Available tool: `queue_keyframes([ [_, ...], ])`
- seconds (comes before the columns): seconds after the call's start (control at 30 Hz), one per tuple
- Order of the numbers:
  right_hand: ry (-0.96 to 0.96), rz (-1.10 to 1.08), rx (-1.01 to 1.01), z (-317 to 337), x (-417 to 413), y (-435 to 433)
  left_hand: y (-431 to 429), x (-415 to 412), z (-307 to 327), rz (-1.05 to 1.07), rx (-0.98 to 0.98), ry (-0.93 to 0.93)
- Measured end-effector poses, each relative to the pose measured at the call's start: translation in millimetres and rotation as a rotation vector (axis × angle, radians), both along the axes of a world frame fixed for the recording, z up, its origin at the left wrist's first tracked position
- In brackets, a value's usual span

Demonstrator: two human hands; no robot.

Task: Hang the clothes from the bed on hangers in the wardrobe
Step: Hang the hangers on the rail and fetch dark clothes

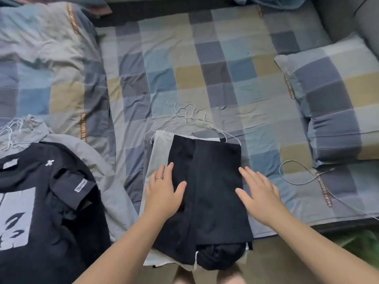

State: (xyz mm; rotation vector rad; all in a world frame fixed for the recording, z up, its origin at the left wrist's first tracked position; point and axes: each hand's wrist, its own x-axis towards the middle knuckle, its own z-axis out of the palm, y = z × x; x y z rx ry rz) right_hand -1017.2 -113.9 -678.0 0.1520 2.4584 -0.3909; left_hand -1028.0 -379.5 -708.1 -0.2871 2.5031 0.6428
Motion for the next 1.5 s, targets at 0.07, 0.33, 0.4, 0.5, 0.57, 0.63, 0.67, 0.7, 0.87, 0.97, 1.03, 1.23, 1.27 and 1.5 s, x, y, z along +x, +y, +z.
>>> queue_keyframes([
  [0.07,-0.040,-0.036,-0.013,-44.1,-21.3,10.5,3.1,-22.4,-39.2,0.015,0.002,-0.016],
  [0.33,-0.079,-0.129,0.012,-217.6,-112.5,47.3,10.8,-118.1,-185.2,0.194,0.011,-0.003],
  [0.4,-0.066,-0.193,0.038,-251.6,-133.8,54.0,12.9,-142.9,-208.5,0.231,0.006,0.030],
  [0.5,-0.068,-0.372,-0.017,-284.1,-158.0,62.5,13.9,-175.3,-231.3,0.254,-0.012,0.049],
  [0.57,-0.076,-0.446,-0.088,-290.6,-169.0,63.7,9.3,-195.1,-243.4,0.293,0.008,0.051],
  [0.63,-0.056,-0.493,-0.142,-290.8,-175.3,62.3,0.5,-211.2,-249.4,0.361,0.017,0.030],
  [0.67,-0.055,-0.562,-0.177,-291.4,-179.2,63.1,-3.0,-218.0,-250.2,0.392,0.019,0.015],
  [0.7,-0.050,-0.658,-0.221,-289.8,-183.6,63.8,-6.5,-222.8,-250.0,0.415,0.019,0.004],
  [0.87,-0.071,-1.243,-0.608,-269.9,-197.5,80.1,-3.3,-227.5,-238.0,0.438,0.097,-0.048],
  [0.97,-0.079,-1.294,-0.715,-249.7,-191.3,94.2,3.0,-221.3,-224.5,0.501,0.183,-0.021],
  [1.03,-0.072,-1.324,-0.761,-227.1,-185.5,100.0,5.9,-217.0,-211.7,0.558,0.247,0.005],
  [1.23,-0.068,-1.427,-0.889,-127.9,-157.9,110.6,16.5,-197.9,-135.6,0.757,0.464,0.063],
  [1.27,-0.061,-1.440,-0.909,-109.0,-151.0,111.6,17.3,-191.5,-118.9,0.793,0.492,0.063],
  [1.5,0.002,-1.481,-1.011,47.6,-89.8,114.7,30.8,-124.1,18.8,0.880,0.574,0.101],
])
